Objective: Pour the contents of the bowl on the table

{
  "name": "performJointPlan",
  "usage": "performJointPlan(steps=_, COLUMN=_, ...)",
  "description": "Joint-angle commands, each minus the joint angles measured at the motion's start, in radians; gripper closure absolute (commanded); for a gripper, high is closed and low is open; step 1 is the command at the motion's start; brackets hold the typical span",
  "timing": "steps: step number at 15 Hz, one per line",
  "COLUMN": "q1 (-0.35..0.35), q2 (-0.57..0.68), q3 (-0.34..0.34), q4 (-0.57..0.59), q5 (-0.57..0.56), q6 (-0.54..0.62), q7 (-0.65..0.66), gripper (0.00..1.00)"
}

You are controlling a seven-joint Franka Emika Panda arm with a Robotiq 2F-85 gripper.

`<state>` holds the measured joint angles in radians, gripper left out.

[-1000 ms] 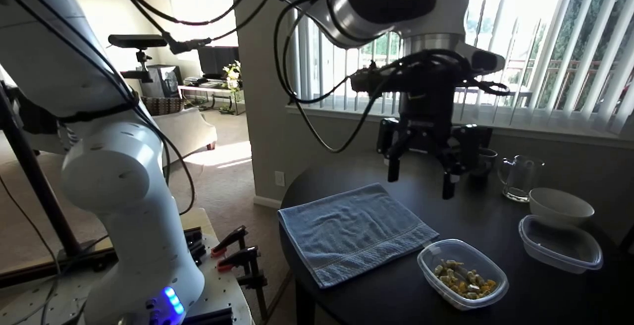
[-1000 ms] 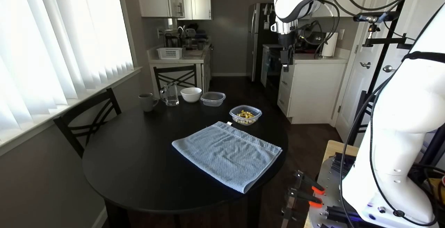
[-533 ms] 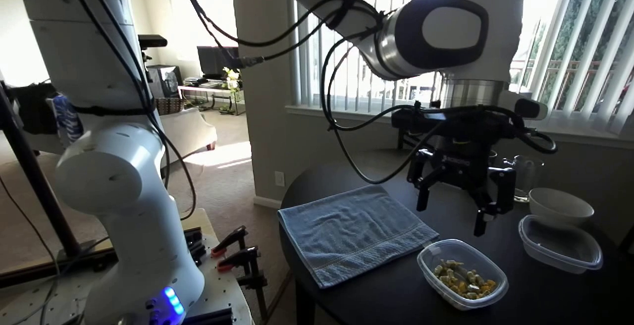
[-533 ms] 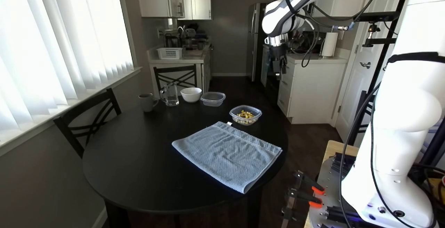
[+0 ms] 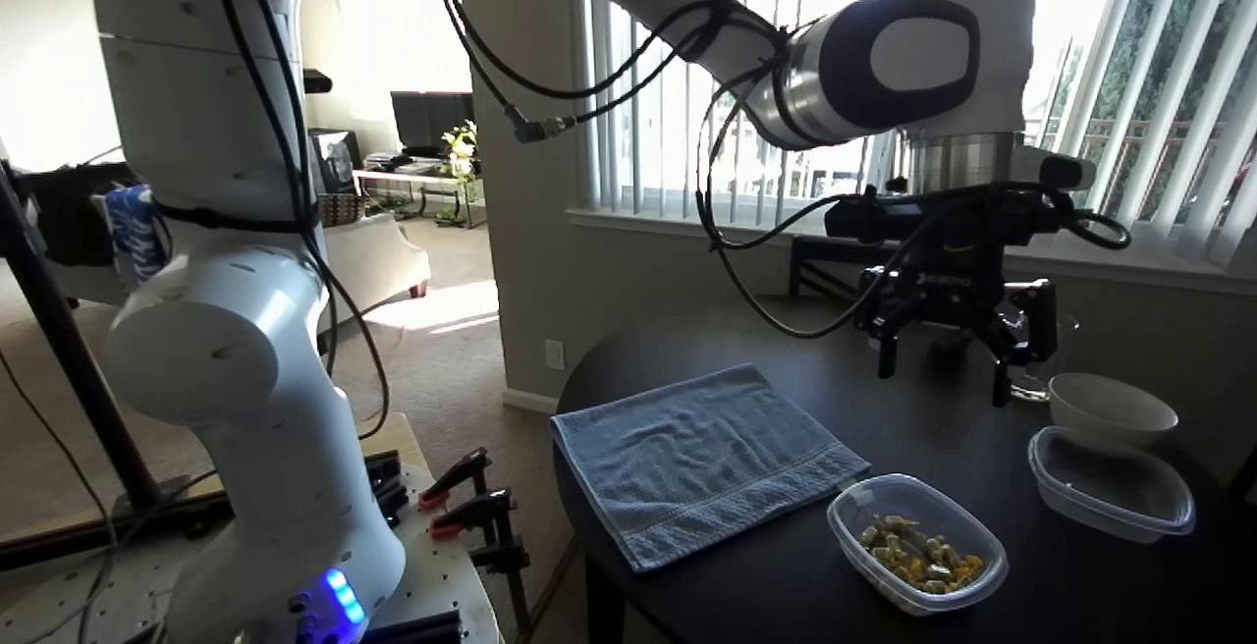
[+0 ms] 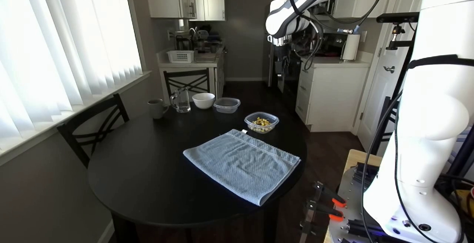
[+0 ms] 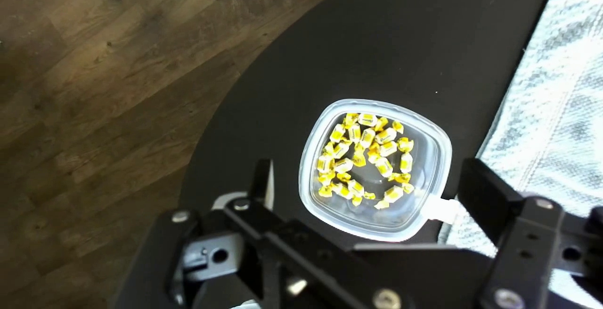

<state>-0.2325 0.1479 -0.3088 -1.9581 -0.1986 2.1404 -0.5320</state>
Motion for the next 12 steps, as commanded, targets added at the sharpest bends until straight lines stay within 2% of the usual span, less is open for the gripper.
performJointPlan(steps=1, q1=-0.026, q2=0.002, q3=0.029, q4=0.007, q5=-0.004, q6=-0.004, q7=0.002, gripper=0.0)
performJointPlan(steps=5, q1=-0.028, q2=0.004, q3=0.029, q4=0.008, q5=-0.004, q6=-0.004, q7=0.001, gripper=0.0)
performJointPlan(steps=6, q1=-0.029, q2=0.022, q3=0.03, q4=0.039, q5=0.017, q6=-0.003, q7=0.022, gripper=0.0)
performJointPlan(steps=8, q1=-0.038, q2=0.109, q3=0.05, q4=0.145, q5=0.111, q6=0.016, q7=0.017, gripper=0.0)
performJointPlan(steps=9, q1=-0.049, q2=0.162, q3=0.07, q4=0.21, q5=0.219, q6=0.01, q7=0.015, gripper=0.0)
performJointPlan(steps=12, q1=-0.094, q2=0.307, q3=0.128, q4=0.36, q5=0.417, q6=-0.008, q7=0.042, gripper=0.0)
